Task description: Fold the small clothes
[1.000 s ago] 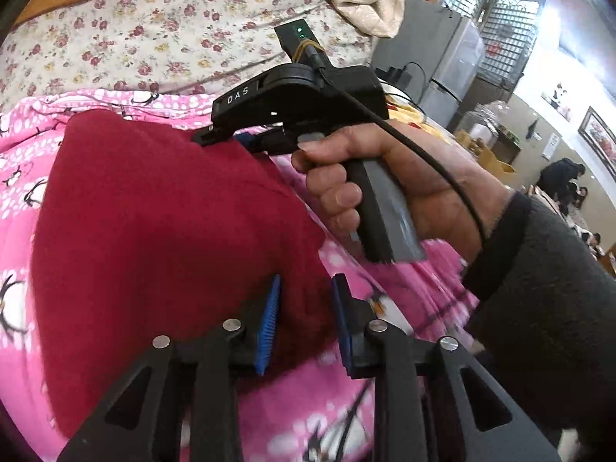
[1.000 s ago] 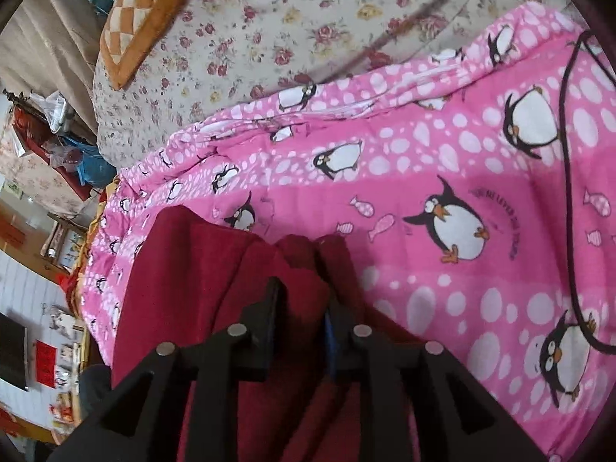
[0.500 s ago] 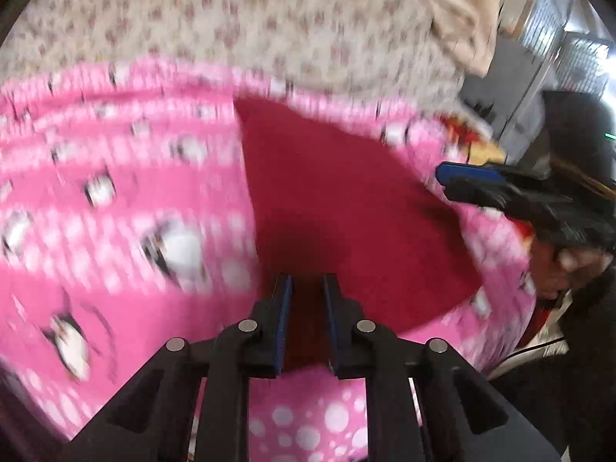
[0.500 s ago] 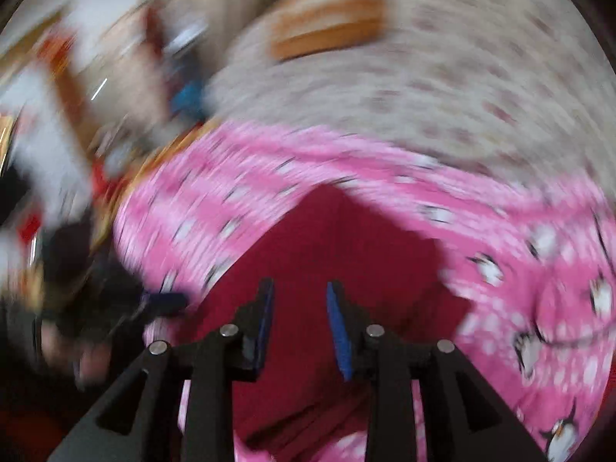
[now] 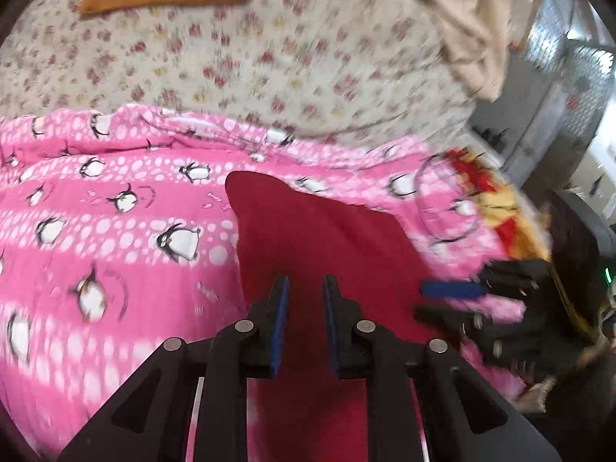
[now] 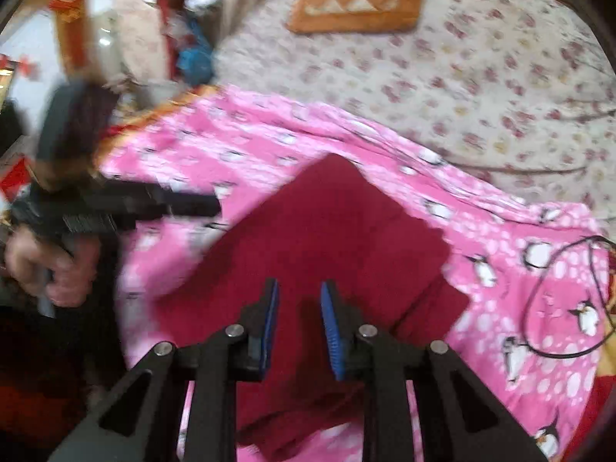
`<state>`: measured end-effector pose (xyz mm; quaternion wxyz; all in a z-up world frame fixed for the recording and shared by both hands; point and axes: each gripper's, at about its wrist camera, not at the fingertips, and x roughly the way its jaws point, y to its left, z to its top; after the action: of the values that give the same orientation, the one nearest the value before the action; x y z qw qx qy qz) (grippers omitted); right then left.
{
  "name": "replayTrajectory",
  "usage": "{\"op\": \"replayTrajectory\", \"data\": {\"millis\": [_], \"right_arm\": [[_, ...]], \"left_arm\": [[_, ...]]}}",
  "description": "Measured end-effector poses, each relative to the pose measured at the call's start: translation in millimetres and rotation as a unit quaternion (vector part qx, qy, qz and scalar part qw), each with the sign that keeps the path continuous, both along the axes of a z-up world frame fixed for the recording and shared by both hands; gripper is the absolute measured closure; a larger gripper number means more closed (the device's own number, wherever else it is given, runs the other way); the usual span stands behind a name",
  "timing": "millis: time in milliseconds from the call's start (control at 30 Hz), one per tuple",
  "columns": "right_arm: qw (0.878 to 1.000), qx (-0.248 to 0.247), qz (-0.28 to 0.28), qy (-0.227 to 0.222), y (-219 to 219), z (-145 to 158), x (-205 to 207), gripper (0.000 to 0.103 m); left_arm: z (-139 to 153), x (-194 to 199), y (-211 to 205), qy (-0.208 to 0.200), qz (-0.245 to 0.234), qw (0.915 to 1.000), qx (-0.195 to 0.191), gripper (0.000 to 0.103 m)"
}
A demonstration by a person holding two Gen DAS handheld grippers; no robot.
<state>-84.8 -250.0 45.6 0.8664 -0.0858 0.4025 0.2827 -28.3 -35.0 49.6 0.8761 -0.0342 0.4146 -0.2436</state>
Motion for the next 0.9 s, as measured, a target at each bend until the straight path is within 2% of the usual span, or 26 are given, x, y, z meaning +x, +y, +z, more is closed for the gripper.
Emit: {"op": "replayTrajectory", "data": {"millis": [67,167,233,300,367,400,500,633,733,767,833,867,900], "right_arm": [[0.999,-0.027,-0.014,0.043,-0.6,-21.8,16.4,0.080],[0.997,-0.004,-0.028,0.070,-6.0,-16.5,24.4,0.080],[0.998,0.002,-0.035,0.059,-6.0,-7.0,23.1,0.080],[0.998,0.016,-0.049,0.019,-9.2,7.4,23.7,0.080],[0.996,0.029,-0.089,-0.007,-13.3,15.2,36.6,0.078],[0.993,0.028,-0.114,-0.012,-14.3,15.1,48.5,0.077],[0.985,0.028,-0.172,0.007,-19.7,0.4,80.0,0.077],[0.982,-0.003,-0.184,0.049,-14.8,-31.3,105.7,0.077],[0.977,0.013,-0.197,0.074,-19.1,-34.2,108.0,0.077],[0.977,0.018,-0.199,0.075,-21.2,-32.3,107.5,0.077],[0.974,0.062,-0.204,0.079,-32.2,-22.7,103.6,0.076],[0.969,0.100,-0.213,0.068,-46.1,-12.7,96.1,0.076],[0.965,0.122,-0.223,0.058,-55.4,-7.1,88.8,0.071]], "left_arm": [[-32.0,22.7,-9.2,0.048,-0.009,0.9984,0.029,0.103],[-27.8,21.0,-9.6,0.038,-0.022,0.9981,0.044,0.103],[-13.2,24.8,-6.3,0.041,-0.020,0.9984,0.032,0.103],[6.7,37.6,-5.0,0.025,-0.017,0.9995,0.002,0.103],[15.8,57.3,-14.3,0.010,-0.007,0.9999,0.006,0.101],[14.8,71.1,-21.1,0.017,-0.006,0.9998,0.010,0.101],[-7.5,112.5,-43.6,0.061,0.000,0.9974,0.040,0.101],[-51.1,132.7,-59.4,0.118,0.016,0.9895,0.083,0.101],[-50.5,130.1,-65.5,0.109,0.005,0.9887,0.103,0.101],[-46.7,129.6,-63.9,0.109,0.005,0.9891,0.100,0.101],[-29.5,123.8,-54.1,0.094,-0.002,0.9936,0.063,0.100],[-17.9,117.3,-46.4,0.081,-0.010,0.9959,0.040,0.096],[-8.2,110.4,-38.6,0.067,-0.019,0.9973,0.025,0.091]]}}
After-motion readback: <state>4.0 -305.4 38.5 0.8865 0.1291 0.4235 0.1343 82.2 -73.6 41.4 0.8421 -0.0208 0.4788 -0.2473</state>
